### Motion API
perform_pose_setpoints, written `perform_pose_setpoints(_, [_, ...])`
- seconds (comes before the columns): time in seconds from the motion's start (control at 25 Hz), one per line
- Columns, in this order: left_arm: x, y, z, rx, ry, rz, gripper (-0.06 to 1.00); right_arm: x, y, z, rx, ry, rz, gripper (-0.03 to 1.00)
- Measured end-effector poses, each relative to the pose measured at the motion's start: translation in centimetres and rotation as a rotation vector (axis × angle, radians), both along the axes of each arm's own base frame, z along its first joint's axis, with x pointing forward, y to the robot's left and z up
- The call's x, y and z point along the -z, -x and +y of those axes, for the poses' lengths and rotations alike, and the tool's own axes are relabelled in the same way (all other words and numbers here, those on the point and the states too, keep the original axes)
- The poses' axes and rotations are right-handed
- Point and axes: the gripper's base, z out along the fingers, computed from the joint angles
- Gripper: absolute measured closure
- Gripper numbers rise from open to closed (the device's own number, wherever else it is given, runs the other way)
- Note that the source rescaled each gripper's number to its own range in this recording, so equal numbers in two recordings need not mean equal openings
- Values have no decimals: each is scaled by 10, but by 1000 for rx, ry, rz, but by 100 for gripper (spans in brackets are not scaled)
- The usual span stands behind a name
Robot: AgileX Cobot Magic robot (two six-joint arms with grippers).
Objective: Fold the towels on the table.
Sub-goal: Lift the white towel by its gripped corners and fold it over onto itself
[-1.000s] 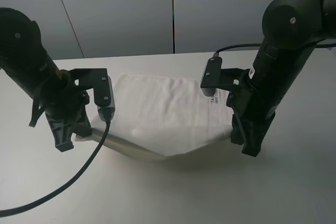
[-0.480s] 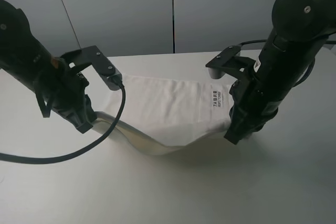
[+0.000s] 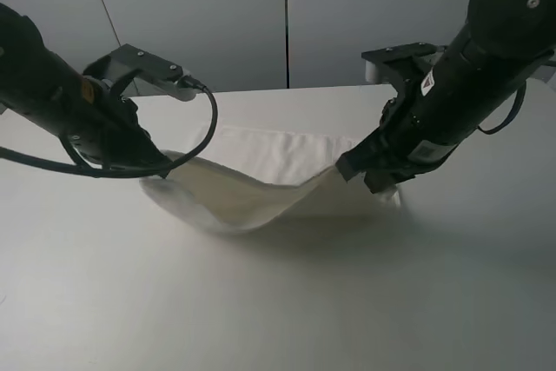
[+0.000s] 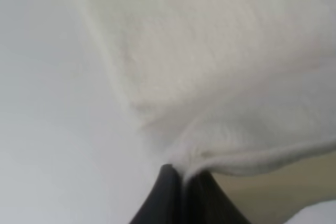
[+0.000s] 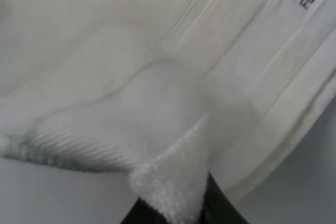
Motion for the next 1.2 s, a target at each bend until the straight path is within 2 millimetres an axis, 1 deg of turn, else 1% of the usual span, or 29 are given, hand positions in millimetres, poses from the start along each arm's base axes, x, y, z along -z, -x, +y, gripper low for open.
perform_pose_setpoints(0.16, [-4, -5, -1, -75, 36, -38, 94, -2, -8, -8, 109, -28, -16, 97])
perform_pose_setpoints(0.32, [-16, -15, -5, -113, 70, -100, 94, -4, -13, -9, 151, -59, -53, 97])
perform_pose_setpoints(0.44, [-22, -19, -7, -106, 75, -141, 94, -5, -16, -8, 162, -73, -82, 97])
perform_pose_setpoints(0.64, [-23, -31, 6, -176, 99, -151, 94, -9, -21, -6, 168, -100, -140, 97])
perform_pose_setpoints(0.72, [-24, -38, 12, -206, 114, -161, 94, -10, -25, -9, 183, -105, -164, 97])
perform_pose_setpoints(0.8, [-26, -42, 14, -224, 145, -168, 94, -11, -29, -12, 217, -116, -178, 97])
perform_pose_setpoints(1.04, [-30, -47, 11, -232, 228, -199, 94, -13, -36, -21, 267, -136, -212, 97])
perform_pose_setpoints(1.12, [-27, -49, 11, -233, 230, -197, 94, -13, -37, -21, 262, -131, -219, 97])
perform_pose_setpoints(1.2, [-17, -52, 9, -239, 217, -175, 94, -13, -37, -21, 259, -129, -225, 97])
